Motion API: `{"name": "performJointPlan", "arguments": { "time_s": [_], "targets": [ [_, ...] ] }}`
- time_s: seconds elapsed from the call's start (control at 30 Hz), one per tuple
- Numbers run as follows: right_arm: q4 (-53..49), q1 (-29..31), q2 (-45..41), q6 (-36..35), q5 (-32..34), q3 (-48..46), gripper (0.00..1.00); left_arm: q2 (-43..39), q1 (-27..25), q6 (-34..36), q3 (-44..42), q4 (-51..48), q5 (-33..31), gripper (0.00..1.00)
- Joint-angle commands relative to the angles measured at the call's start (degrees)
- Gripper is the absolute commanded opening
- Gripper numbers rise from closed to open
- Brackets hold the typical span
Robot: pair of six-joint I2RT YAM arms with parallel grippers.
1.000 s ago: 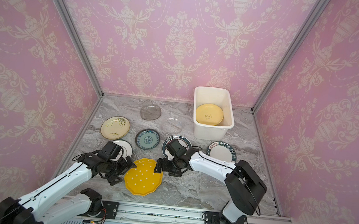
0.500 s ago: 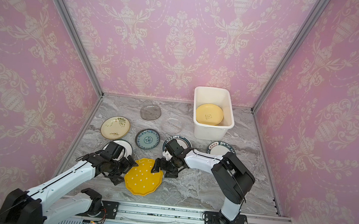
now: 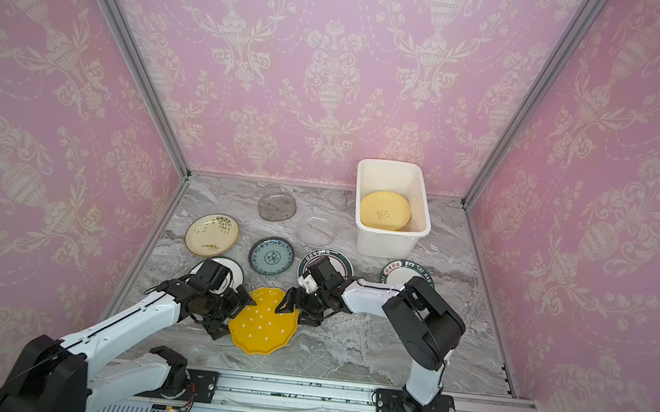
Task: Place the plates into the plastic bin on the countertop
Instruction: 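Tilt the polka-dot plate up with the right gripper while the left gripper pushes its edge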
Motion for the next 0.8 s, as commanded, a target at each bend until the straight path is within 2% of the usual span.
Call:
{"name": "performJointPlan", "arguments": {
  "time_s": [0.0,0.47,0.77],
  "targets": [
    [9.3,1.1,-2.6,2.2,-4.4,-0.2,0.79,-0.2,0.1,-0.7,1.1,4.5,4.1,0.99],
    [12.2,2.2,-4.5,2.5,-3.9,-0.2,0.69,0.6,0.1,0.1,1.3,6.6,5.7,0.99],
    [8.8,2.2,-5.0,1.9,-1.3,0.2,0.51,0.4,0.0,-0.2,1.3,7.1,5.9,0.99]
  ]
}}
